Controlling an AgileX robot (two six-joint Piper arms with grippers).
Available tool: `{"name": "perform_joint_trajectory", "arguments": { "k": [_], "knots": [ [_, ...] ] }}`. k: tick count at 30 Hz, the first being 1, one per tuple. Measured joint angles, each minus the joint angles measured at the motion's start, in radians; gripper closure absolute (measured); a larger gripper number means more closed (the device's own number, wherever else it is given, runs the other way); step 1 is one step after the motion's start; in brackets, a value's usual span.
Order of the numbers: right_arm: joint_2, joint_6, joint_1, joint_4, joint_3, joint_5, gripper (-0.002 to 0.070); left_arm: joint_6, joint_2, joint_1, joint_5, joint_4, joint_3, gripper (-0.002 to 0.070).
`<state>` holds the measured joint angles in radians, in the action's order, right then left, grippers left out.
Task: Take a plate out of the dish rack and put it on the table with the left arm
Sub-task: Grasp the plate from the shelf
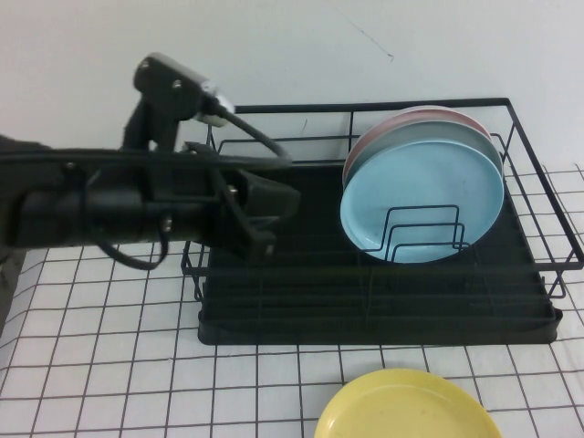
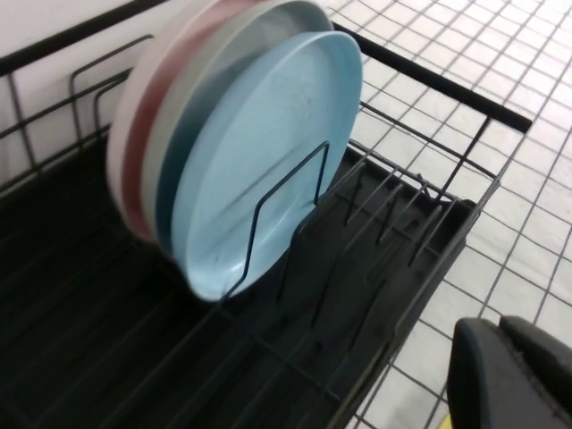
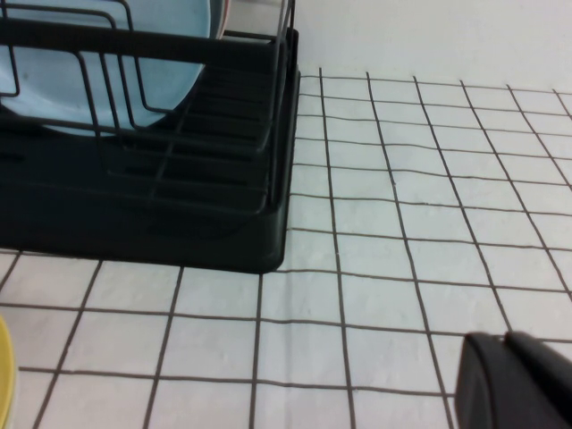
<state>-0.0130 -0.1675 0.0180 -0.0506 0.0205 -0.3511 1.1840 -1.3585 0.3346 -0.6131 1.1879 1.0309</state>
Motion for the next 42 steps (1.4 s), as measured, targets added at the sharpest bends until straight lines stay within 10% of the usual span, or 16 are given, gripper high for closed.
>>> {"name": "perform_joint_trajectory", "arguments": {
  "k": [7, 17, 42],
  "knots": [
    [0.0, 0.0, 0.0, 0.0, 0.0, 0.0, 0.0678, 0.079, -0.154, 0.053, 0.035, -0.002, 0.13, 0.0638],
    [0.0, 0.0, 0.0, 0.0, 0.0, 0.0, 0.0678, 0.223, -0.368, 0.055, 0.026, -0.042, 0.3, 0.0264],
    [0.0, 0.0, 0.0, 0.0, 0.0, 0.0, 0.0678, 0.4, -0.642, 0.055, 0.101, 0.071, 0.484, 0.0243]
  ]
}}
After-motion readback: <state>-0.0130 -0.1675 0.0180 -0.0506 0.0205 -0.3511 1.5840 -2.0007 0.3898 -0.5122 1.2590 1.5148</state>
